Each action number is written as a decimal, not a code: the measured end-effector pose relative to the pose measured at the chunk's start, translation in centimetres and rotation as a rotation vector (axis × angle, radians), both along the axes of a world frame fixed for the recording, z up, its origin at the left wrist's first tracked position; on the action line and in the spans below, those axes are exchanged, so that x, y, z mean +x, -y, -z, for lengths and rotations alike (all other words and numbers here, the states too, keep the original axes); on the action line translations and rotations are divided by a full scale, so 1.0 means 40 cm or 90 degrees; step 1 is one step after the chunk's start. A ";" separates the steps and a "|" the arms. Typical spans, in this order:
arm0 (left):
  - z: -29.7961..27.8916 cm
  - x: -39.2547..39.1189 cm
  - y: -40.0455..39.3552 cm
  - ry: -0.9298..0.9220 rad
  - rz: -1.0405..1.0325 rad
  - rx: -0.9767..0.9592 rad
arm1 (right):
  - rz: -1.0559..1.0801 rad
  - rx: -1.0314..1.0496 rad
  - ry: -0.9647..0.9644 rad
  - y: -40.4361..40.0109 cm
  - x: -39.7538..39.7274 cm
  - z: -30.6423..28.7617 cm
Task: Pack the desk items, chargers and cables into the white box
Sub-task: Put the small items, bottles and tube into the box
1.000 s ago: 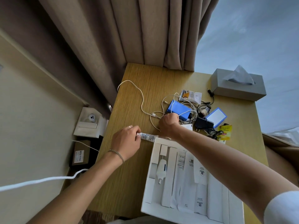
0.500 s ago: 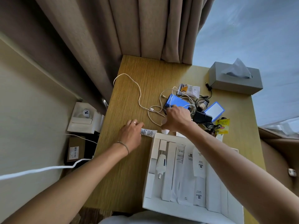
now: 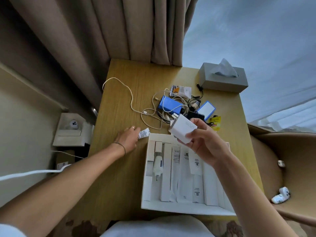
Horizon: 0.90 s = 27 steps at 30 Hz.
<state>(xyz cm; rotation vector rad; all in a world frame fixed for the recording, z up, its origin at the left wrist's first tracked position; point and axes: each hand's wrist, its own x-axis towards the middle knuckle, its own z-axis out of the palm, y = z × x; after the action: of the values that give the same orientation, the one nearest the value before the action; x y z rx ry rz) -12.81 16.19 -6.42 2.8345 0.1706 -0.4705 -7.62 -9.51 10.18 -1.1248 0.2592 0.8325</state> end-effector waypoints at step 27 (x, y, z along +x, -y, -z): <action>-0.165 -0.253 0.063 0.110 -0.224 -0.324 | -0.473 -0.702 0.241 -0.045 -0.300 0.246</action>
<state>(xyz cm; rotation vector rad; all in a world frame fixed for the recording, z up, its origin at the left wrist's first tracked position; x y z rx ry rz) -22.92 13.69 0.16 2.2677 0.4362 -0.1595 -19.60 -7.70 0.35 -2.4748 -0.0654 1.1206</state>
